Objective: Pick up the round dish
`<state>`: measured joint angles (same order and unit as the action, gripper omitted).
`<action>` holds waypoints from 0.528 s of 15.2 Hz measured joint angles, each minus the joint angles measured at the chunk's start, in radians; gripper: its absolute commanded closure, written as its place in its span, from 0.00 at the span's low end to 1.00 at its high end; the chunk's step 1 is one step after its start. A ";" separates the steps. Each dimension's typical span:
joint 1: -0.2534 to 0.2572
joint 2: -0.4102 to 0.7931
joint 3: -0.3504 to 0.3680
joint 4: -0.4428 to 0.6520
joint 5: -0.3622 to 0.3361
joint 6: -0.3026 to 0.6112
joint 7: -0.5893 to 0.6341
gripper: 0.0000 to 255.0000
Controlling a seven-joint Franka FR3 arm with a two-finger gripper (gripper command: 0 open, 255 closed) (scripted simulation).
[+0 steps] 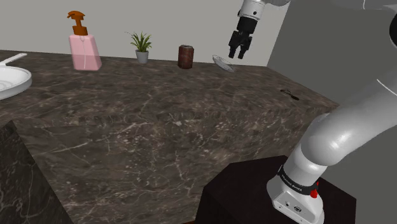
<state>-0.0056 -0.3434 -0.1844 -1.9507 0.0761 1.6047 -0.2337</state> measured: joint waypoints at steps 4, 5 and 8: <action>-0.007 0.147 -0.048 0.131 0.054 0.004 -0.052 0.00; -0.010 0.194 -0.061 0.183 0.072 -0.005 -0.066 0.00; -0.029 0.332 -0.096 0.329 0.131 -0.032 -0.112 0.00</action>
<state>-0.0344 -0.0116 -0.2807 -1.6215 0.2068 1.5723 -0.3455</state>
